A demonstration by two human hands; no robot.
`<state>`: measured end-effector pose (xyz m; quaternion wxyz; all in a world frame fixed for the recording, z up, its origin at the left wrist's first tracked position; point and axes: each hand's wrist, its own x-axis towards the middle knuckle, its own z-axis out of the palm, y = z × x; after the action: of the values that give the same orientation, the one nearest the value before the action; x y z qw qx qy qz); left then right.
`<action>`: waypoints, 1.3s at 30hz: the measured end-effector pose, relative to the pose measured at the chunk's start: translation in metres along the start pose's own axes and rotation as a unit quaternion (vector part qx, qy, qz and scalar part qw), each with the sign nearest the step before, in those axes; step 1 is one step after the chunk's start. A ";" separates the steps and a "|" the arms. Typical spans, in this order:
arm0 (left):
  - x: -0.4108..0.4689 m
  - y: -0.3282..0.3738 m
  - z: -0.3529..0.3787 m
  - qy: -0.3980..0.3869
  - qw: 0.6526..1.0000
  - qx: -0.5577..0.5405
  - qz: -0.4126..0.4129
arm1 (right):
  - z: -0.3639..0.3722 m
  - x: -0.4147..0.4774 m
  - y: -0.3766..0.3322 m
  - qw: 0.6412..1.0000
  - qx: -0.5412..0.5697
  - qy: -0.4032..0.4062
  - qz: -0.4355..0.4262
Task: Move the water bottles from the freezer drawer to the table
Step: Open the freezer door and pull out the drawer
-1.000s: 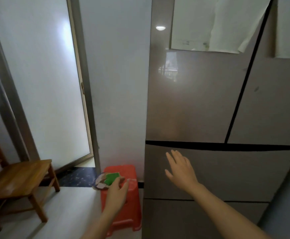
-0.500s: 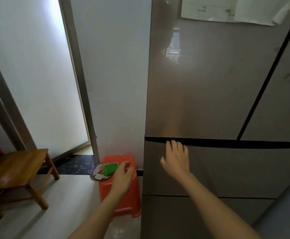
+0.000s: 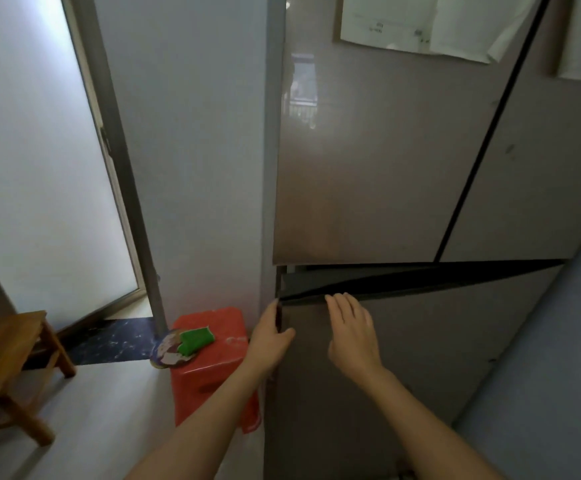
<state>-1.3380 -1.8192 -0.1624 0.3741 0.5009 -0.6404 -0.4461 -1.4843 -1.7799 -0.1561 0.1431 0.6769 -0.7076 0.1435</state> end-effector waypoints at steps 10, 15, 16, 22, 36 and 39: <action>-0.061 -0.002 -0.014 -0.051 0.970 0.153 0.184 | -0.046 -0.086 0.020 0.992 0.122 -0.001 0.013; -0.092 0.033 -0.011 -0.177 0.905 0.243 0.302 | -0.083 -0.132 0.035 0.967 0.226 -0.005 0.114; -0.097 0.036 -0.009 -0.198 0.905 0.222 0.304 | -0.090 -0.142 0.039 0.958 0.245 0.006 0.148; -0.128 0.041 0.032 -0.295 0.887 0.144 0.324 | -0.139 -0.194 0.043 0.945 0.243 0.066 0.207; -0.189 0.043 0.147 -0.368 0.853 0.196 0.314 | -0.177 -0.306 0.116 0.952 -0.204 0.138 0.183; -0.191 0.050 0.174 -0.338 0.875 0.195 0.287 | -0.179 -0.321 0.145 0.942 -0.248 0.125 0.188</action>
<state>-1.4726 -1.5938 -0.1767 0.1412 0.1763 -0.9175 -0.3274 -1.6142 -1.4084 -0.1202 0.3643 0.4516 -0.8113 0.0713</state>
